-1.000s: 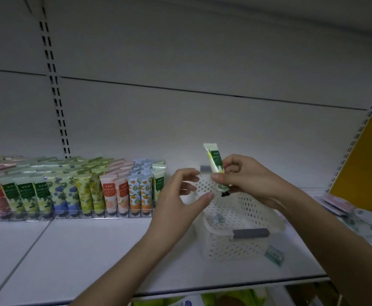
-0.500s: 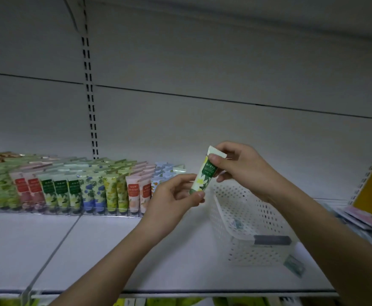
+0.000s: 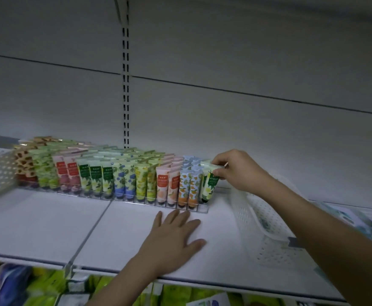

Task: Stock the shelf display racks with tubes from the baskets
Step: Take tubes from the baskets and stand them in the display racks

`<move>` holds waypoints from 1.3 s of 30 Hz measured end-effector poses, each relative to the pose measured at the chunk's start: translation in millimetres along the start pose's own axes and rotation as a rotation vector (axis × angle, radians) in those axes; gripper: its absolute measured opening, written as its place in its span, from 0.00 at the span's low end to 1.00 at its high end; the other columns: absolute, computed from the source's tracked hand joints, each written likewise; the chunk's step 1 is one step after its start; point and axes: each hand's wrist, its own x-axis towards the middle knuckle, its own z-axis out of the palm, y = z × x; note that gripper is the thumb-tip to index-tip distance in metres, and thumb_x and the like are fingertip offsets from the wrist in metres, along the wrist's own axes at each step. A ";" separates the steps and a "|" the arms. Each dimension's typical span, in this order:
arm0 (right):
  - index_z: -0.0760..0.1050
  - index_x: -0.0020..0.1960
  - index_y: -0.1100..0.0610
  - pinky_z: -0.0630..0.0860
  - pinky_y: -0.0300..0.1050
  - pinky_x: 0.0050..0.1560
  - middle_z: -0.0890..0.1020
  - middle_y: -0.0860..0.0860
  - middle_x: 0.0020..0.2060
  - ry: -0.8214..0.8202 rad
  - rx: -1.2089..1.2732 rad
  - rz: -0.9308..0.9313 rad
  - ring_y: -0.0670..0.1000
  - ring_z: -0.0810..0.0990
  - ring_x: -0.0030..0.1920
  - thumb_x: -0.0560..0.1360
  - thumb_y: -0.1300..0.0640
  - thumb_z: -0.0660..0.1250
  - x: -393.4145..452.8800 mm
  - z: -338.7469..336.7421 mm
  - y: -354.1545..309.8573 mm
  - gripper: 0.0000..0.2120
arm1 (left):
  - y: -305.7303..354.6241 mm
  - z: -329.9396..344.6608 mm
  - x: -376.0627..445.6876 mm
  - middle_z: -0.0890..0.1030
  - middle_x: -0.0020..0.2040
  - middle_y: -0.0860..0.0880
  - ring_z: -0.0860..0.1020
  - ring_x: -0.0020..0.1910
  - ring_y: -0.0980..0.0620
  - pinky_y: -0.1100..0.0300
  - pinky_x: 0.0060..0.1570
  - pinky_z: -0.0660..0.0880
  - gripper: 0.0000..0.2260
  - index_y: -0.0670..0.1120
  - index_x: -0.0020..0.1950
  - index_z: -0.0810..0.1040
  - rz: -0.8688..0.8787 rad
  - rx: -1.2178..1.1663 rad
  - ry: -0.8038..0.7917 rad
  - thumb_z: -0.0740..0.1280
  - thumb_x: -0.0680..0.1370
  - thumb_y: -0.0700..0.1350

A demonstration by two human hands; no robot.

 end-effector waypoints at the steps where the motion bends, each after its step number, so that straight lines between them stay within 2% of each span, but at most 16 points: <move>1: 0.83 0.49 0.57 0.74 0.43 0.48 0.84 0.50 0.45 -0.009 -0.023 -0.012 0.49 0.80 0.44 0.76 0.60 0.70 3.3 3.2 0.0 0.04 | -0.7 -0.3 -0.8 0.55 0.79 0.55 0.48 0.77 0.54 0.43 0.75 0.42 0.28 0.60 0.76 0.57 0.000 0.004 0.004 0.48 0.78 0.68; 4: 0.83 0.52 0.58 0.75 0.44 0.50 0.84 0.52 0.48 -0.050 -0.055 -0.019 0.50 0.80 0.46 0.76 0.60 0.70 11.7 12.8 1.3 0.06 | -2.1 -0.8 -2.4 0.55 0.78 0.54 0.49 0.77 0.52 0.42 0.75 0.42 0.27 0.60 0.76 0.57 0.002 0.017 0.002 0.48 0.79 0.67; 9: 0.83 0.54 0.57 0.70 0.42 0.45 0.84 0.52 0.49 -0.087 -0.113 -0.037 0.50 0.78 0.46 0.77 0.60 0.69 17.9 28.9 6.2 0.07 | -2.2 0.1 -1.2 0.56 0.78 0.54 0.49 0.77 0.52 0.42 0.75 0.43 0.27 0.60 0.76 0.57 0.003 0.016 0.009 0.49 0.79 0.67; 14: 0.83 0.54 0.55 0.70 0.40 0.45 0.82 0.48 0.49 -0.095 -0.072 -0.029 0.46 0.78 0.46 0.75 0.58 0.71 21.9 26.1 11.9 0.08 | -0.4 -1.3 -4.1 0.61 0.76 0.55 0.54 0.75 0.53 0.45 0.75 0.47 0.25 0.59 0.74 0.61 0.025 -0.011 0.066 0.51 0.79 0.66; 16: 0.83 0.52 0.54 0.71 0.37 0.44 0.82 0.47 0.47 -0.080 -0.004 -0.029 0.43 0.78 0.43 0.74 0.56 0.72 22.6 21.3 15.8 0.07 | 1.4 -5.0 -6.4 0.68 0.70 0.58 0.63 0.70 0.55 0.53 0.71 0.56 0.21 0.58 0.71 0.67 0.070 -0.092 0.195 0.55 0.79 0.62; 18: 0.82 0.49 0.54 0.78 0.40 0.41 0.83 0.48 0.44 -0.039 0.113 -0.014 0.43 0.80 0.37 0.75 0.58 0.71 25.0 14.2 19.2 0.03 | 1.9 -13.6 -6.7 0.76 0.61 0.58 0.72 0.61 0.56 0.58 0.63 0.67 0.15 0.55 0.63 0.77 0.143 -0.263 0.380 0.62 0.78 0.54; 19: 0.82 0.47 0.54 0.80 0.43 0.39 0.83 0.49 0.43 -0.020 0.171 -0.001 0.45 0.81 0.35 0.76 0.59 0.70 27.2 10.7 20.4 0.03 | 1.6 -20.4 -6.4 0.78 0.56 0.57 0.74 0.57 0.56 0.59 0.59 0.69 0.11 0.53 0.59 0.80 0.164 -0.334 0.457 0.65 0.78 0.50; 22: 0.81 0.47 0.55 0.80 0.41 0.34 0.83 0.52 0.42 0.019 0.234 0.036 0.48 0.83 0.34 0.78 0.62 0.67 38.5 3.3 26.3 0.05 | -2.0 -53.2 7.8 0.81 0.48 0.55 0.76 0.50 0.56 0.61 0.52 0.71 0.07 0.49 0.51 0.83 0.189 -0.426 0.660 0.66 0.76 0.44; 25: 0.81 0.49 0.56 0.78 0.38 0.33 0.82 0.51 0.41 0.031 0.231 0.058 0.47 0.82 0.35 0.78 0.61 0.67 54.6 3.1 31.2 0.04 | -7.2 -99.9 37.2 0.82 0.46 0.56 0.78 0.47 0.58 0.62 0.49 0.74 0.06 0.49 0.49 0.83 0.168 -0.507 0.768 0.67 0.76 0.42; 28: 0.83 0.49 0.58 0.73 0.29 0.34 0.81 0.46 0.37 0.070 0.201 0.025 0.43 0.78 0.35 0.75 0.62 0.69 71.9 8.0 31.2 0.04 | -20.3 -137.2 75.4 0.82 0.45 0.59 0.78 0.44 0.63 0.65 0.47 0.76 0.06 0.53 0.50 0.83 0.082 -0.527 0.654 0.68 0.76 0.44; 31: 0.84 0.48 0.61 0.69 0.25 0.39 0.84 0.51 0.41 0.104 0.155 -0.023 0.44 0.79 0.38 0.73 0.65 0.71 86.6 12.3 28.2 0.05 | -34.3 -155.2 116.3 0.84 0.48 0.52 0.79 0.44 0.58 0.64 0.48 0.75 0.07 0.48 0.53 0.84 -0.002 -0.381 0.490 0.68 0.76 0.42; 34: 0.85 0.48 0.59 0.73 0.33 0.46 0.86 0.52 0.44 0.125 0.080 -0.070 0.47 0.82 0.44 0.73 0.63 0.71 94.7 13.1 29.4 0.06 | -41.3 -157.7 146.0 0.85 0.52 0.49 0.80 0.50 0.55 0.71 0.47 0.69 0.09 0.44 0.53 0.85 -0.012 -0.251 0.344 0.69 0.75 0.41; 37: 0.85 0.50 0.55 0.76 0.40 0.50 0.87 0.49 0.45 0.067 0.013 -0.109 0.45 0.83 0.45 0.73 0.59 0.71 94.8 17.3 29.5 0.07 | -43.5 -154.4 162.0 0.85 0.51 0.50 0.81 0.51 0.54 0.65 0.53 0.73 0.08 0.46 0.52 0.86 0.002 -0.176 0.216 0.71 0.74 0.43; 39: 0.85 0.50 0.52 0.77 0.41 0.50 0.87 0.47 0.45 0.006 -0.022 -0.133 0.45 0.83 0.45 0.74 0.56 0.71 94.6 24.7 27.1 0.07 | -46.6 -152.9 167.3 0.86 0.49 0.50 0.82 0.49 0.54 0.62 0.53 0.75 0.07 0.46 0.50 0.86 0.010 -0.170 0.205 0.71 0.74 0.43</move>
